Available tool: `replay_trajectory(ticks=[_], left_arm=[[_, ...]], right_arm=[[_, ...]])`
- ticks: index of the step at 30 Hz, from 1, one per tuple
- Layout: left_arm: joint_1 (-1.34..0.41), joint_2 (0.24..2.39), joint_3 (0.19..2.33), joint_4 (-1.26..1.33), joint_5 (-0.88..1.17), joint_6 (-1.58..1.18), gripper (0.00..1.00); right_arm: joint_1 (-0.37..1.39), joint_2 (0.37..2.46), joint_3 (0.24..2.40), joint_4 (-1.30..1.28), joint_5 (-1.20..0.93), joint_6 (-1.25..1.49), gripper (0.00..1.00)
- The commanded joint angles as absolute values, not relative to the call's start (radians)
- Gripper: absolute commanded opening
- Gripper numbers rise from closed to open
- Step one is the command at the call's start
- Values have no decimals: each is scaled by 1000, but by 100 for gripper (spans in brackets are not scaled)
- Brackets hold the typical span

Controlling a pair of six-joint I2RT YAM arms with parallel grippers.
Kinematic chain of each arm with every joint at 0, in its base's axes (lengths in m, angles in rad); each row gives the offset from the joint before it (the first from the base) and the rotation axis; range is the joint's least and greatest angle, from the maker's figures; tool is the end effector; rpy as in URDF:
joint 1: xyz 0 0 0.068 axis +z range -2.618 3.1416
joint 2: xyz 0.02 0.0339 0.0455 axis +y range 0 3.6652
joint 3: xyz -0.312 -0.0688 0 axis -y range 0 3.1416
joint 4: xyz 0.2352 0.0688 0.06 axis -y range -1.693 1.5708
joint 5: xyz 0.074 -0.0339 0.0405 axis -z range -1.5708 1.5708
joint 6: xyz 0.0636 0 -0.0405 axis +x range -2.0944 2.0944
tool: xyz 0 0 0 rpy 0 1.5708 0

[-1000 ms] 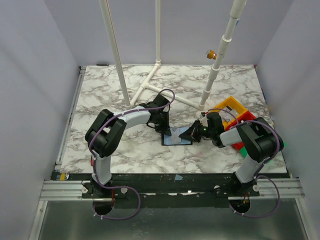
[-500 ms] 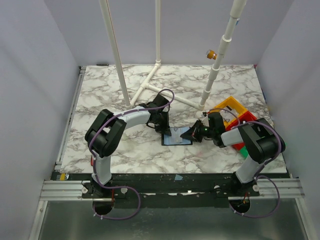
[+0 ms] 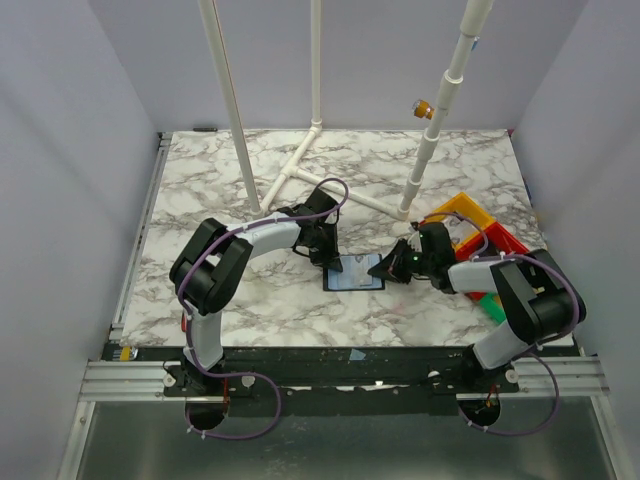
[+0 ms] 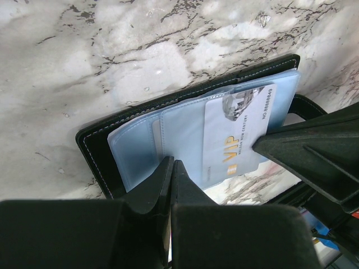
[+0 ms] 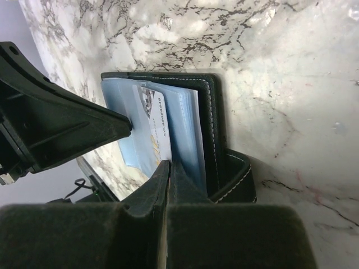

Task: Take the credit cards out of the card holder
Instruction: Remove the credit card from the card holder.

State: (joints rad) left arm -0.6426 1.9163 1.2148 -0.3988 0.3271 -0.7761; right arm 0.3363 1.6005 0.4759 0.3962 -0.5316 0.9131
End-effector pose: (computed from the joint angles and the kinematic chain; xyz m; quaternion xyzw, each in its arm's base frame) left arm 0.3119 -0.2590 0.1815 -0.0261 0.9599 -0.2699 0.0714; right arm 0.2546 0.1232 0.1533 0.1475 0.8747 0.4252 0.1798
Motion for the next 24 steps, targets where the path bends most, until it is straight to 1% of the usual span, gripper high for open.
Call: replay_trajectory(ticks=[1, 14, 24], left_arm=[[-637, 1928, 1196, -447, 281, -758, 0], [-637, 1898, 1248, -469, 285, -739, 0], [-637, 1835, 1308, -502, 280, -723, 0]], right_arm=[[328, 1544, 510, 255, -435, 832, 1], [328, 1429, 560, 76, -358, 760, 1], [328, 1384, 608, 20, -387, 735, 1]])
